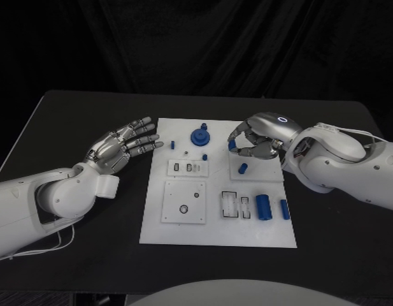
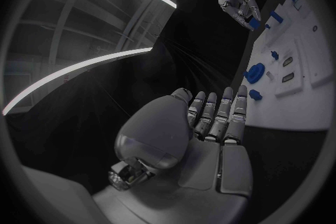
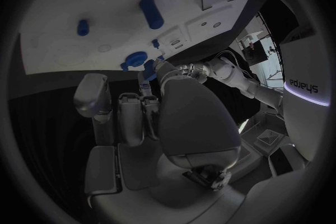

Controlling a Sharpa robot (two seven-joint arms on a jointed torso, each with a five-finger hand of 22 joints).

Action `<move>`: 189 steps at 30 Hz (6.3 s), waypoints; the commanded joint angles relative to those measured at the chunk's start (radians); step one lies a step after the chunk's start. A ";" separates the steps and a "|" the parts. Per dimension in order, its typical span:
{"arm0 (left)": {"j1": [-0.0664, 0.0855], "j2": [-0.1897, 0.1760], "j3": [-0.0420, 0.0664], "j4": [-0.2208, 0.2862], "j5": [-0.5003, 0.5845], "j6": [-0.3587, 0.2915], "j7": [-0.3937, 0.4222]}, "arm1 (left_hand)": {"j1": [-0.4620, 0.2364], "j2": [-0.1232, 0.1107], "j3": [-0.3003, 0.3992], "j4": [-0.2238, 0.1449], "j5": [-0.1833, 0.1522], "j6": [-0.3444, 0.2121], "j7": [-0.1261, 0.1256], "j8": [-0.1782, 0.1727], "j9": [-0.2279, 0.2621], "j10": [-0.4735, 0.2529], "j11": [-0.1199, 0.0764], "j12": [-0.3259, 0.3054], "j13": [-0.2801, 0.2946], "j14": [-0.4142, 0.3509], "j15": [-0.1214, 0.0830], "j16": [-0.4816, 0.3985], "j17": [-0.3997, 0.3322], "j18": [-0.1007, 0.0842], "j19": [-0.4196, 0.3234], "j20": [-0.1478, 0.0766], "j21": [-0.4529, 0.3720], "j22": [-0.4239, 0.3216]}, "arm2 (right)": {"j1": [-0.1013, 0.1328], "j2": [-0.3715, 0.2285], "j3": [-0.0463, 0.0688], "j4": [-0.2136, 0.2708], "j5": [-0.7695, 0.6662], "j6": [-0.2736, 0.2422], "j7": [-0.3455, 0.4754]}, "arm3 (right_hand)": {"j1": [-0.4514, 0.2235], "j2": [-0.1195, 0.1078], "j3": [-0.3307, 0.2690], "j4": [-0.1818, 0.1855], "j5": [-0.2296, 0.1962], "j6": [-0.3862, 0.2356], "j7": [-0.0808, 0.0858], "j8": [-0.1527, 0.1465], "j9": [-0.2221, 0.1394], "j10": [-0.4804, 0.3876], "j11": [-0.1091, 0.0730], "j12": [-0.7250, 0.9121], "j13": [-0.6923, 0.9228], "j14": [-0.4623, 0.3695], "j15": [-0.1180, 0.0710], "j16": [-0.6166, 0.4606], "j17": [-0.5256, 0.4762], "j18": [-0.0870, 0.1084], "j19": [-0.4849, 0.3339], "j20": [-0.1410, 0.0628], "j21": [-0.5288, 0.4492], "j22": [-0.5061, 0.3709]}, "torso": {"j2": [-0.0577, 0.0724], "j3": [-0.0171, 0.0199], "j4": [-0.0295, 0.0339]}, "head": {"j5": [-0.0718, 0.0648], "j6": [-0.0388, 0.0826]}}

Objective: Assemble the parts on the task board

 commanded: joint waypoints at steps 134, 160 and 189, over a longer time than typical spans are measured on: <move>0.357 0.147 0.001 -0.069 -1.047 0.078 -0.788 | -0.093 -0.203 0.089 0.019 -0.467 0.431 -0.002 0.125 0.020 0.705 -0.120 0.348 0.144 0.555 -0.231 0.640 0.214 0.080 0.333 -0.132 0.709 0.412 | -0.036 -0.135 -0.002 -0.052 0.626 -0.049 0.084 | -0.253 0.144 -0.146 0.118 -0.099 -0.049 0.030 0.024 -0.061 -0.076 0.049 -0.024 0.069 0.027 0.047 -0.022 0.162 0.029 -0.041 0.049 -0.085 0.123 | -0.158 0.0850 -0.0320 | 0.060 -0.030; 0.437 0.434 0.002 -0.321 -1.235 0.575 -1.018 | -0.471 -0.040 -0.077 0.018 -0.567 0.448 -0.040 0.249 0.251 1.317 -0.154 1.007 1.505 1.210 -0.261 1.017 1.505 -0.086 1.061 -0.164 1.253 1.420 | -0.064 -0.062 -0.002 -0.122 0.630 -0.005 0.066 | -0.217 0.149 -0.165 0.117 -0.063 -0.040 0.026 0.020 -0.066 -0.048 0.044 -0.010 0.089 0.048 0.042 0.012 0.185 0.019 -0.013 0.044 -0.033 0.136 | -0.169 0.1338 -0.0856 | 0.085 -0.054; 0.340 0.581 0.001 -0.465 -0.891 0.517 -1.261 | -0.425 -0.060 -0.051 -0.018 -0.524 0.442 -0.037 0.233 0.296 1.317 -0.156 1.007 1.505 1.210 -0.264 1.017 1.505 -0.085 1.056 -0.172 1.251 1.416 | -0.064 -0.038 -0.002 -0.134 0.630 0.034 0.054 | -0.211 0.155 -0.171 0.118 -0.049 -0.042 0.026 0.016 -0.068 -0.035 0.044 -0.003 0.100 0.060 0.041 0.031 0.200 0.015 -0.001 0.042 -0.008 0.142 | -0.154 0.1419 -0.1276 | 0.113 -0.054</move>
